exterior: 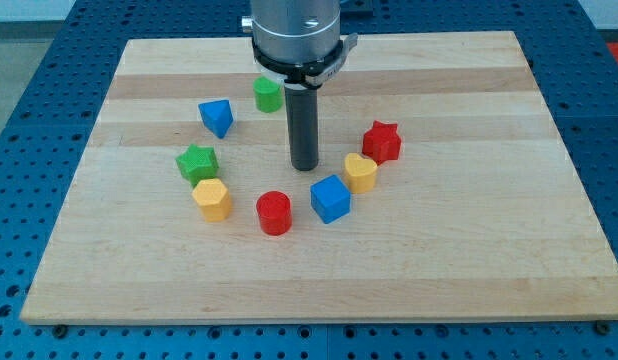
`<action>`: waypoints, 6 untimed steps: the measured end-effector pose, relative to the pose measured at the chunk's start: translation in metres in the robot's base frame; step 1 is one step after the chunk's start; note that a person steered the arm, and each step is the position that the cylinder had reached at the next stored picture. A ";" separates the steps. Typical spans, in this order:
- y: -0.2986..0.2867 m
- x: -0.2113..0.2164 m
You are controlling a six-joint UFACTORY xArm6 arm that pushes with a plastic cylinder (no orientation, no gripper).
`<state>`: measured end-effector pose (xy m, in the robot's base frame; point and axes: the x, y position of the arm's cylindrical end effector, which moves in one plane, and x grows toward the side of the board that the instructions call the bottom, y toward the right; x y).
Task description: Slide the yellow heart down a bit
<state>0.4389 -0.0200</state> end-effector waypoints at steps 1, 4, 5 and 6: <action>0.028 0.000; 0.054 0.011; 0.056 0.023; 0.055 0.023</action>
